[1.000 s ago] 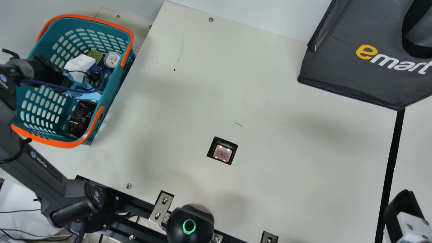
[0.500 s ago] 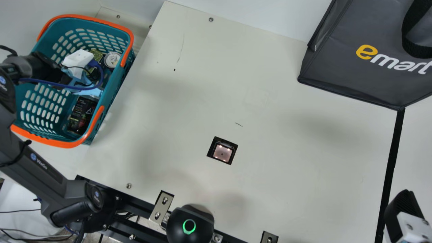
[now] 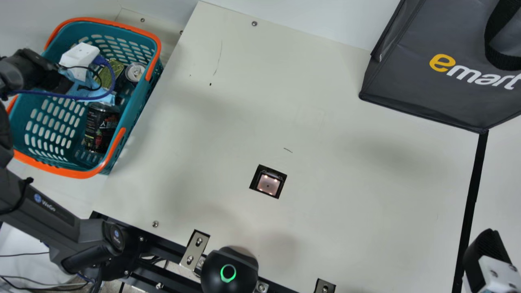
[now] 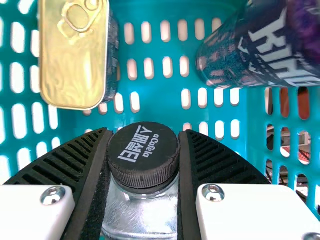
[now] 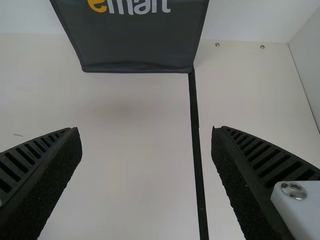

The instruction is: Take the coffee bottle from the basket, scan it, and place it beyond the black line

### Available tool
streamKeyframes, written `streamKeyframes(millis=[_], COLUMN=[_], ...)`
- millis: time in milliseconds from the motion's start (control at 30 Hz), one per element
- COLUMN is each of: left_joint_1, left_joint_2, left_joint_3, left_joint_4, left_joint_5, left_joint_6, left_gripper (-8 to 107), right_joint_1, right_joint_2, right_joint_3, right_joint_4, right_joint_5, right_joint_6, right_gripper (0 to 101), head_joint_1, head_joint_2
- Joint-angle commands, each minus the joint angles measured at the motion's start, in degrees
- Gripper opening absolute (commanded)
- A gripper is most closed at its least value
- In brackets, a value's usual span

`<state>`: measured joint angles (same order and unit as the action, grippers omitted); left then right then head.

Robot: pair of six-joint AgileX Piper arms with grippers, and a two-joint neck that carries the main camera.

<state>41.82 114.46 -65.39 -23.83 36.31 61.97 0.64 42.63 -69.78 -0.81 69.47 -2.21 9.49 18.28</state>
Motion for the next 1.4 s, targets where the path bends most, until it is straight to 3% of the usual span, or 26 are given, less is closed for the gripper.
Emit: streamKeyframes(millis=[0, 867, 1367], left_joint_1=[0.3, 6.9, 8.5], left_joint_2=[-0.9, -14.7, -19.3], left_joint_3=[-0.1, 2.1, -4.3], left_joint_4=[0.1, -0.5, -3.5], left_joint_5=[0.6, 9.6, 16.0], left_joint_6=[-0.1, 0.9, 2.4], left_gripper=[10, 10, 10], right_joint_1=[0.0, 0.0, 0.0], right_joint_2=[0.0, 0.0, 0.0], right_joint_3=[0.0, 0.0, 0.0], right_joint_4=[0.0, 0.0, 0.0], right_joint_5=[0.0, -0.1, -0.1], right_joint_6=[0.0, 0.0, 0.0], right_gripper=[91, 91, 91], head_joint_1=[-1.6, -1.6, -1.6], head_joint_2=[0.1, 0.1, 0.1])
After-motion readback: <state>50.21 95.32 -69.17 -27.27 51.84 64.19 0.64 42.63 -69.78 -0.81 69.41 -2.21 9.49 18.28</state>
